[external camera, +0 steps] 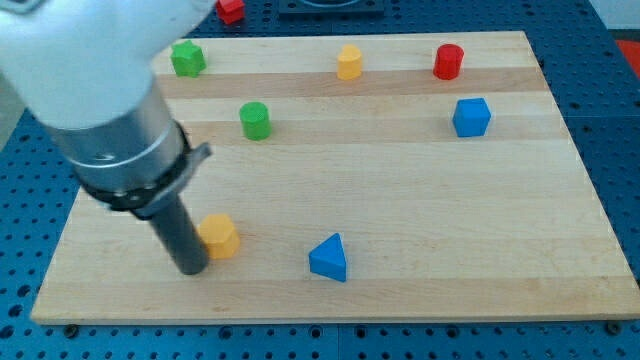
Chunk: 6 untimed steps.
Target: Move the yellow hexagon towards blue triangle
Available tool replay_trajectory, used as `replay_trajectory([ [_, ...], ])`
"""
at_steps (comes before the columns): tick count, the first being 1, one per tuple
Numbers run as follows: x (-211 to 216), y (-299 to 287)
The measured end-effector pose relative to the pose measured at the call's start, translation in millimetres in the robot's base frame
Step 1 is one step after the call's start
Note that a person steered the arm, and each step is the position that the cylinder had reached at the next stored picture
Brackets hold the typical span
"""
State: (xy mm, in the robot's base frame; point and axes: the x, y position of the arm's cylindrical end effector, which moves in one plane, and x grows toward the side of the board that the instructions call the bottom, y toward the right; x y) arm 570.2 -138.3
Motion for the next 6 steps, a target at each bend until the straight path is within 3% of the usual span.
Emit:
replay_trajectory([
  [4, -43.6, -15.2],
  [6, -58.6, 55.2],
])
